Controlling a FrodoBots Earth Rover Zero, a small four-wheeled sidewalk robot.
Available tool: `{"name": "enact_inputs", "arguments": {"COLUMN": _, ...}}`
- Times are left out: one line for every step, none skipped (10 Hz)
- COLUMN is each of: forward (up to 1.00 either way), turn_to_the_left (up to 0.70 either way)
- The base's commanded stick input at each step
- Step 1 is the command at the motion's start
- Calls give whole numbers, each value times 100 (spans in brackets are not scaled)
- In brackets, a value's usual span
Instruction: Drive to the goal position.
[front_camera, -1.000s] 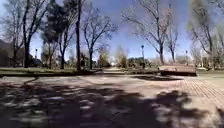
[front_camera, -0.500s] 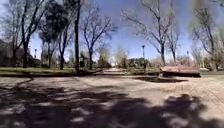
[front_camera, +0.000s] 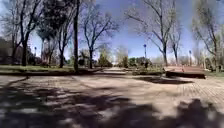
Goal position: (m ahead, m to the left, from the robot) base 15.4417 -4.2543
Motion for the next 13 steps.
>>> {"name": "enact_inputs", "arguments": {"forward": 85, "turn_to_the_left": 0}}
{"name": "enact_inputs", "arguments": {"forward": 85, "turn_to_the_left": 0}}
{"name": "enact_inputs", "arguments": {"forward": 85, "turn_to_the_left": 0}}
{"name": "enact_inputs", "arguments": {"forward": 85, "turn_to_the_left": 0}}
{"name": "enact_inputs", "arguments": {"forward": 85, "turn_to_the_left": 0}}
{"name": "enact_inputs", "arguments": {"forward": 85, "turn_to_the_left": 0}}
{"name": "enact_inputs", "arguments": {"forward": 85, "turn_to_the_left": 0}}
{"name": "enact_inputs", "arguments": {"forward": 85, "turn_to_the_left": 0}}
{"name": "enact_inputs", "arguments": {"forward": 85, "turn_to_the_left": 0}}
{"name": "enact_inputs", "arguments": {"forward": 85, "turn_to_the_left": 0}}
{"name": "enact_inputs", "arguments": {"forward": 85, "turn_to_the_left": 0}}
{"name": "enact_inputs", "arguments": {"forward": 85, "turn_to_the_left": 0}}
{"name": "enact_inputs", "arguments": {"forward": 85, "turn_to_the_left": 0}}
